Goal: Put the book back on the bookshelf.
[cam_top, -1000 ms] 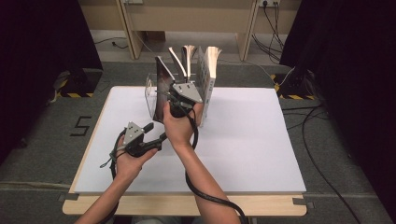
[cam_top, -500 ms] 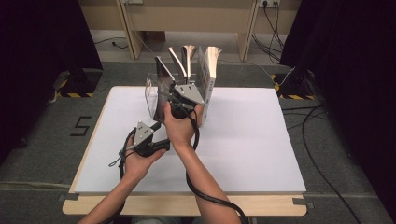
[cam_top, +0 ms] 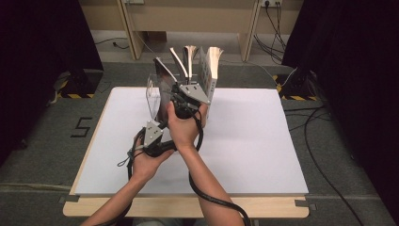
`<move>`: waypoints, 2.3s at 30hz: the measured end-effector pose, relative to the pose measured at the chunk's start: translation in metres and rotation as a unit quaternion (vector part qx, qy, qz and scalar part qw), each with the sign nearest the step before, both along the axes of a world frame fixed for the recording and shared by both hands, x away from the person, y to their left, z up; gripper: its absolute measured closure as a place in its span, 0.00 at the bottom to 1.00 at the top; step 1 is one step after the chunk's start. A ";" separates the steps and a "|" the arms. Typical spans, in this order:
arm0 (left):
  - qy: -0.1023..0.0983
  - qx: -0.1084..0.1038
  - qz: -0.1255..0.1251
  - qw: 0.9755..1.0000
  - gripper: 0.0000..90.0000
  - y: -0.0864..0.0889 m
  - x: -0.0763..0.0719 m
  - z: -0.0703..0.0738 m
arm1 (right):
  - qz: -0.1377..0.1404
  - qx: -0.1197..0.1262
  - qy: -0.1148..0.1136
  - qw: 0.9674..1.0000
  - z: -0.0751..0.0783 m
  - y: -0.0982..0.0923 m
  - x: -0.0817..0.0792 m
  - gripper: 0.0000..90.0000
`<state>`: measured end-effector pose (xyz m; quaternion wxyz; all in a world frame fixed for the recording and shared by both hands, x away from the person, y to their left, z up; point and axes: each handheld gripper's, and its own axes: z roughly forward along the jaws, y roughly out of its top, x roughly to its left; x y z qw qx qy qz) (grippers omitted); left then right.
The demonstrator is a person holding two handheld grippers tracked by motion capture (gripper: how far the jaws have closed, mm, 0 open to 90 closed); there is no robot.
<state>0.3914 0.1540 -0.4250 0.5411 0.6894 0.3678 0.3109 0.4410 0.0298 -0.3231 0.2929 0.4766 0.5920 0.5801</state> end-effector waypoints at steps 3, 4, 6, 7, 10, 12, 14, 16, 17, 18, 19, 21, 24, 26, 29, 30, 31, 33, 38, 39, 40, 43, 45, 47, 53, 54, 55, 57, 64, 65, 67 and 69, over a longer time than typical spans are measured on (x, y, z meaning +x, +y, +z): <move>-0.005 0.003 0.003 1.000 0.32 -0.004 0.002 0.001 | 0.000 0.004 0.005 1.000 0.000 0.000 0.000 0.93; -0.006 0.005 0.004 1.000 0.32 -0.005 0.002 0.000 | 0.001 0.005 0.005 1.000 0.001 0.000 0.000 0.93; -0.007 0.005 0.007 1.000 0.33 -0.006 0.004 0.000 | 0.003 0.007 0.007 1.000 0.001 0.000 -0.001 0.93; -0.007 0.006 0.009 1.000 0.33 -0.006 0.005 -0.001 | 0.003 0.007 0.007 1.000 0.001 -0.001 -0.001 0.93; -0.010 0.008 0.015 1.000 0.34 -0.006 0.007 -0.001 | 0.005 0.010 0.008 1.000 0.002 0.000 -0.002 0.93; -0.013 0.010 0.017 1.000 0.35 -0.006 0.008 -0.002 | 0.005 0.010 0.009 1.000 0.002 0.000 -0.002 0.93; -0.013 0.014 0.019 1.000 0.36 -0.006 0.009 -0.003 | 0.006 0.009 0.008 1.000 0.002 0.000 -0.002 0.93; -0.013 0.014 0.022 1.000 0.37 -0.006 0.011 -0.003 | 0.008 0.011 0.009 1.000 0.002 0.001 -0.003 0.93; -0.014 0.013 0.022 1.000 0.37 -0.007 0.011 -0.003 | 0.008 0.011 0.009 1.000 0.002 0.001 -0.003 0.93; -0.017 0.014 0.024 0.999 0.37 -0.008 0.012 -0.002 | 0.008 0.012 0.010 1.000 0.002 0.001 -0.003 0.93; -0.019 0.017 0.025 0.999 0.37 -0.008 0.012 -0.002 | 0.008 0.012 0.010 1.000 0.002 0.001 -0.003 0.93; -0.020 0.017 0.027 0.999 0.38 -0.009 0.013 -0.001 | 0.008 0.012 0.009 1.000 0.002 0.001 -0.003 0.93; -0.022 0.018 0.031 0.999 0.39 -0.011 0.015 0.000 | 0.008 0.012 0.010 1.000 0.002 0.001 -0.004 0.93; -0.022 0.020 0.034 0.999 0.40 -0.012 0.016 0.001 | 0.008 0.011 0.010 1.000 0.002 0.001 -0.004 0.93; -0.026 0.022 0.037 0.999 0.41 -0.014 0.018 0.003 | 0.009 0.009 0.009 1.000 0.002 0.002 -0.005 0.93; -0.028 0.022 0.039 0.999 0.42 -0.015 0.018 0.003 | 0.010 0.007 0.008 1.000 0.002 0.003 -0.005 0.93; -0.029 0.024 0.041 0.998 0.43 -0.015 0.018 0.003 | 0.010 0.008 0.008 1.000 0.002 0.003 -0.005 0.93; -0.030 0.023 0.047 0.998 0.45 -0.016 0.020 0.003 | 0.011 0.008 0.009 1.000 0.002 0.003 -0.005 0.93; -0.032 0.024 0.056 0.998 0.51 -0.014 0.022 0.004 | 0.013 0.006 0.010 1.000 0.002 0.002 -0.006 0.93; -0.030 0.022 0.056 0.998 0.52 -0.014 0.022 0.004 | 0.014 0.007 0.010 1.000 0.002 0.001 -0.005 0.93; -0.030 0.022 0.056 0.998 0.52 -0.015 0.022 0.004 | 0.014 0.007 0.010 1.000 0.002 0.001 -0.005 0.93; -0.030 0.022 0.056 0.998 0.57 -0.015 0.020 0.004 | 0.018 0.005 0.013 1.000 0.002 0.001 -0.006 0.93; -0.030 0.020 0.057 0.998 0.59 -0.014 0.019 0.004 | 0.022 0.004 0.014 1.000 0.002 0.001 -0.005 0.93; -0.027 0.020 0.059 0.998 0.61 -0.012 0.018 0.004 | 0.024 0.002 0.015 1.000 0.003 0.001 -0.005 0.92; -0.030 0.024 0.064 0.997 0.67 -0.007 0.014 0.005 | 0.035 -0.003 0.017 0.999 0.004 0.002 -0.005 0.91; -0.030 0.027 0.066 0.997 0.67 -0.006 0.013 0.005 | 0.037 -0.005 0.018 0.999 0.005 0.002 -0.005 0.91; -0.032 0.028 0.068 0.997 0.68 -0.005 0.012 0.005 | 0.039 -0.005 0.018 0.999 0.005 0.002 -0.005 0.90; -0.034 0.030 0.069 0.997 0.69 -0.004 0.011 0.005 | 0.041 -0.007 0.017 0.999 0.005 0.002 -0.004 0.90; -0.037 0.031 0.077 0.996 0.70 -0.003 0.010 0.005 | 0.046 -0.011 0.022 0.999 0.007 0.004 -0.004 0.89; -0.038 0.034 0.078 0.996 0.69 -0.003 0.010 0.004 | 0.047 -0.008 0.024 0.999 0.007 0.004 -0.003 0.89; -0.041 0.034 0.079 0.995 0.68 -0.005 0.010 0.003 | 0.046 -0.005 0.025 0.999 0.007 0.005 -0.003 0.90; -0.040 0.035 0.080 0.995 0.67 -0.006 0.010 0.003 | 0.045 -0.004 0.025 0.999 0.007 0.006 -0.004 0.92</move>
